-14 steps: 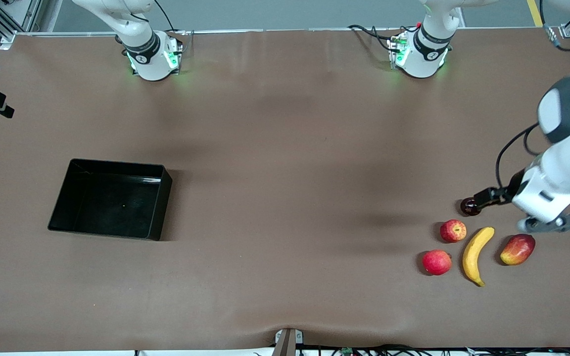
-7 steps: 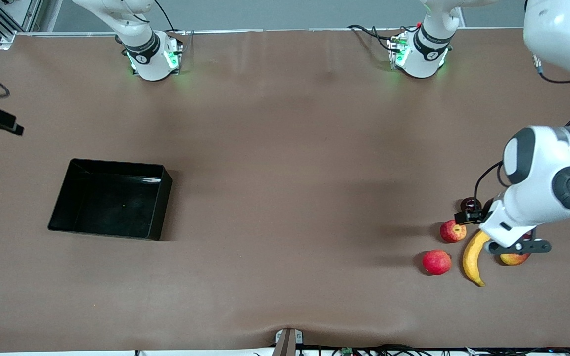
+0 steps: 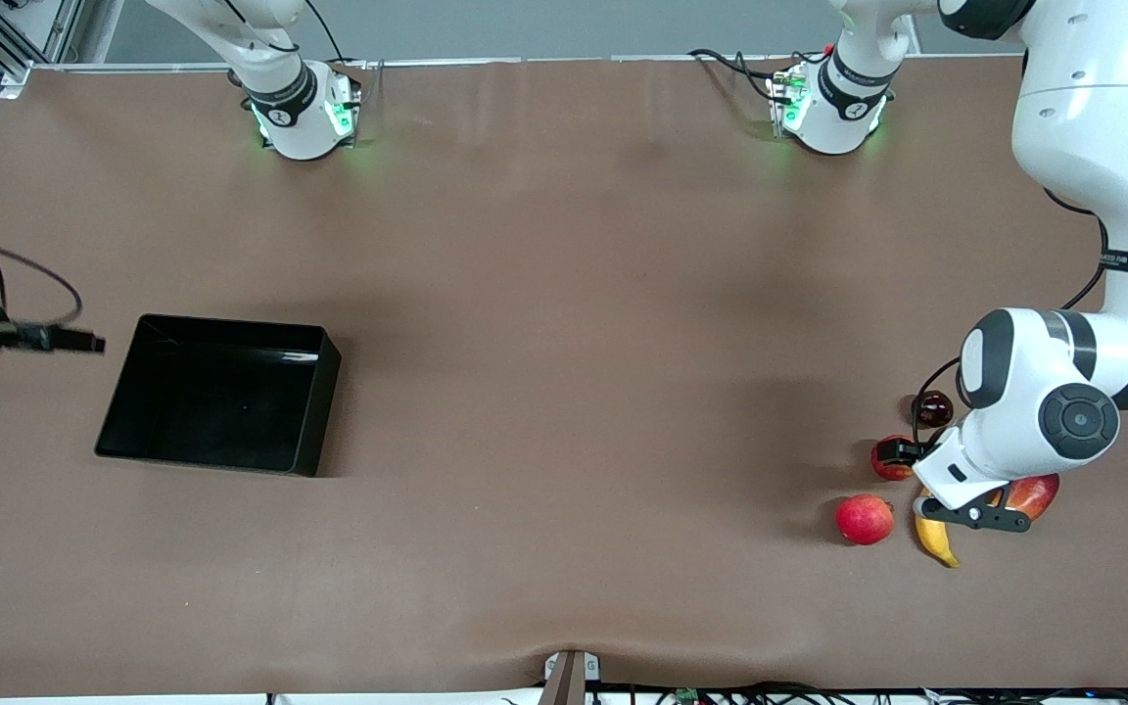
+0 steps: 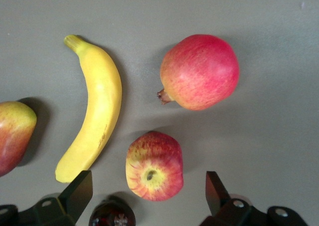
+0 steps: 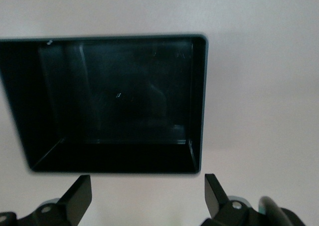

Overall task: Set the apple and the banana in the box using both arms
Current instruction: 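Grasp the red apple with the left gripper while the right gripper reaches the box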

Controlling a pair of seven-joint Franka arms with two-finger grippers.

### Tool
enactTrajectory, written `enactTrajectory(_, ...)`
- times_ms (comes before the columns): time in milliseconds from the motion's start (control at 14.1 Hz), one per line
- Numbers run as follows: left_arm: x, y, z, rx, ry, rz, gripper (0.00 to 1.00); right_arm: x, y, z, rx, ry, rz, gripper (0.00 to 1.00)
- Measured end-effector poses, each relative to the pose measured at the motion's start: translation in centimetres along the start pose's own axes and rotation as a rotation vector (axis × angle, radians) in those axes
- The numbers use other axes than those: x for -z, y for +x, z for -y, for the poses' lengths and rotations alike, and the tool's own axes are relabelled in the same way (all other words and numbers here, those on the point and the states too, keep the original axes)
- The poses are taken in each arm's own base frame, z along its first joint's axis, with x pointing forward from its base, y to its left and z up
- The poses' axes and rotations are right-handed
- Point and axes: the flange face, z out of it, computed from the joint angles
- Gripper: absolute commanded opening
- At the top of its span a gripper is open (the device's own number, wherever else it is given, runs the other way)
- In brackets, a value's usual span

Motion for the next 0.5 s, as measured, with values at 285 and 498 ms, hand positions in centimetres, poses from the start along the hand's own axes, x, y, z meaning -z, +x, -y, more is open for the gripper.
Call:
enactTrajectory(285, -1.2, 0.0, 0.1, -0.011, -0.006, 0.014, 1.00, -6.2, 2.6, -2.9, 0.043, -0.008, 0.007, 1.00)
enactTrajectory(498, -2.5, -0.1, -0.1, -0.007, -0.021, 0.020, 1.00, -8.9, 2.0, -4.8, 0.036, -0.012, 0.018, 1.00)
